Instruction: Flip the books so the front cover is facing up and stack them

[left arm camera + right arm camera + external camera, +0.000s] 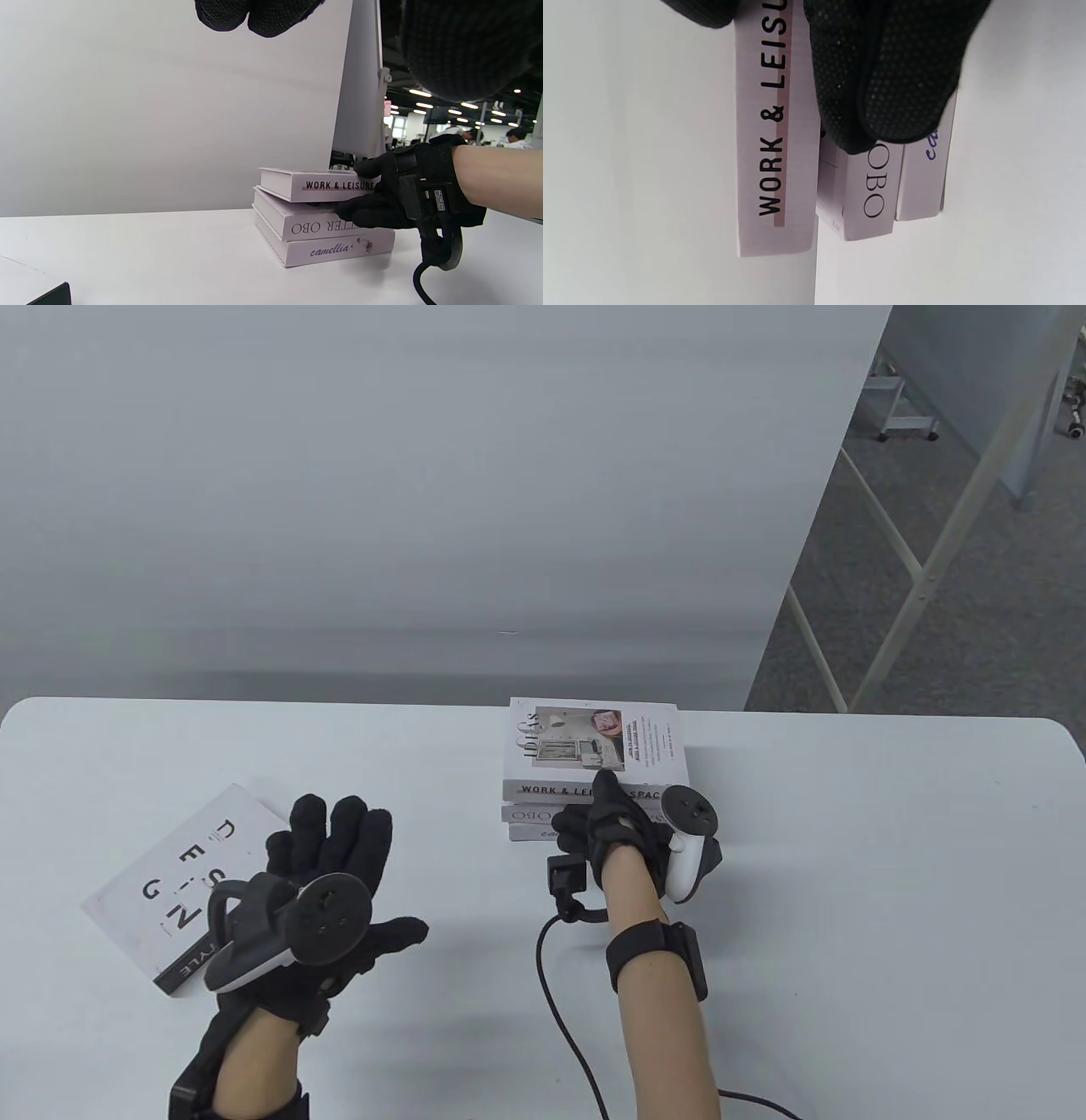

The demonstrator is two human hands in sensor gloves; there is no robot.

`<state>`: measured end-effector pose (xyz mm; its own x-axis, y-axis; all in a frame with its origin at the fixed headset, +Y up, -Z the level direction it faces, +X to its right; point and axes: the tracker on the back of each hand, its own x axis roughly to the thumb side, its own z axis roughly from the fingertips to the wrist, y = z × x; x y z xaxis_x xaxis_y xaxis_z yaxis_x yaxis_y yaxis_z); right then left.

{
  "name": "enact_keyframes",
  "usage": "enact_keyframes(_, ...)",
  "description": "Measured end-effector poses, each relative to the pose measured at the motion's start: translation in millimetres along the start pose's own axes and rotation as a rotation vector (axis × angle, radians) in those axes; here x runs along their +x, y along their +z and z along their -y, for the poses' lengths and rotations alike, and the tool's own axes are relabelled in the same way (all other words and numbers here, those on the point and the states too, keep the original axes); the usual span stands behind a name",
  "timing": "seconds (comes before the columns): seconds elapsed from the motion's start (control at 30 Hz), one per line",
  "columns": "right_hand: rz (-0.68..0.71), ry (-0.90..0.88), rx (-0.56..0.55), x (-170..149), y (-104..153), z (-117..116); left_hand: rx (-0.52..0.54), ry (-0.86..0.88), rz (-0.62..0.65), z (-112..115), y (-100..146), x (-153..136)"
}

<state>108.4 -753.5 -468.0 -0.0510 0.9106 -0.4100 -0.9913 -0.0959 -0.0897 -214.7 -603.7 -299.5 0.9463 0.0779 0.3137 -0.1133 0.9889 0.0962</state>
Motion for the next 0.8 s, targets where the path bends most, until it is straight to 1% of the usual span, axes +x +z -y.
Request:
enact_keyframes(0.13, 0.007, 0.012, -0.004, -1.0, 2.6, -0.8, -0.012, -0.003, -0.002, 2.4, -1.5, 0.3)
enact_keyframes(0.27, 0.02, 0.046, 0.041, -1.2, 3.9, -2.2, -0.019, -0.009, -0.001, 3.9, -2.6, 2.2)
enact_keyframes(0.4, 0.013, 0.056, 0.035, -3.8, 6.3, -2.1, -0.027, -0.018, 0.003, 5.5, -3.8, 4.7)
enact_keyframes(0.5, 0.043, 0.09, 0.076, -4.7, 5.9, -1.9, -0.033, -0.022, 0.004, 6.6, -4.8, 5.9)
enact_keyframes(0.63, 0.064, 0.119, 0.081, -1.0, 7.1, -1.5, -0.041, -0.028, 0.006, 7.7, -5.7, 7.4)
enact_keyframes(0.73, 0.084, 0.127, 0.116, -0.8, 9.6, -0.5, -0.047, -0.035, 0.006, 9.0, -6.8, 8.4)
enact_keyframes(0.8, 0.126, 0.172, 0.123, -0.4, 14.2, 1.8, -0.051, -0.042, 0.009, 10.6, -8.1, 10.5)
